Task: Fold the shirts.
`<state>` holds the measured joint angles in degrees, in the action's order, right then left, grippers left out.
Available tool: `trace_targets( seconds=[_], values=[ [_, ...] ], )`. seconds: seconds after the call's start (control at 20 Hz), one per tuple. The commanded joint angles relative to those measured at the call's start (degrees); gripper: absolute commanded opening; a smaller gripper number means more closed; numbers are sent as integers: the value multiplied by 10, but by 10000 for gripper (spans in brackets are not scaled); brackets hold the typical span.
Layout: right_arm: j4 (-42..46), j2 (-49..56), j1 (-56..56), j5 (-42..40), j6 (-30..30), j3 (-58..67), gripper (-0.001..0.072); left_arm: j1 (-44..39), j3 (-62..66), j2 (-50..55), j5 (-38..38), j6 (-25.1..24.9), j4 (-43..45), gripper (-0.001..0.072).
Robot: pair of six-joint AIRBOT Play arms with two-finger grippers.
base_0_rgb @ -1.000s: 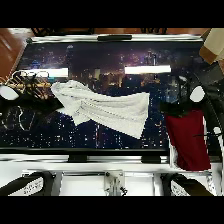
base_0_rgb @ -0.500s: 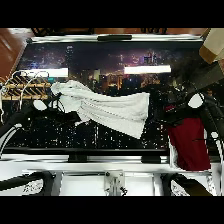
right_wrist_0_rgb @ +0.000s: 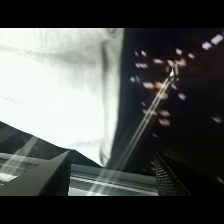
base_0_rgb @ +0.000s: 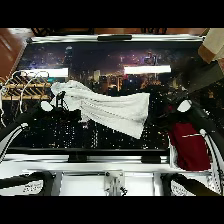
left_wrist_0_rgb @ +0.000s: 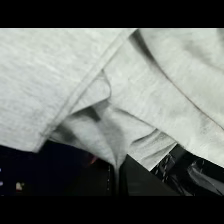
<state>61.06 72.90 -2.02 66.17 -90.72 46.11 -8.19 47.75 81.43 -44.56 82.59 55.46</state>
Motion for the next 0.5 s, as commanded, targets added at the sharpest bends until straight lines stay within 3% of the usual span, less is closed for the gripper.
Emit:
trace_targets(
  seconds=[0.0, 0.4, 0.45],
  values=[
    [-40, 51, -47, -37, 11, -9, 627, 0, 0, -4, -24, -15, 0, 39],
    [-84, 82, -110, -108, -10, -9, 615, 1, 1, -49, -31, -24, 2, 39],
    [-92, 81, -114, -109, -9, -7, 391, 3, 1, -56, -31, -24, 4, 39]
  ],
)
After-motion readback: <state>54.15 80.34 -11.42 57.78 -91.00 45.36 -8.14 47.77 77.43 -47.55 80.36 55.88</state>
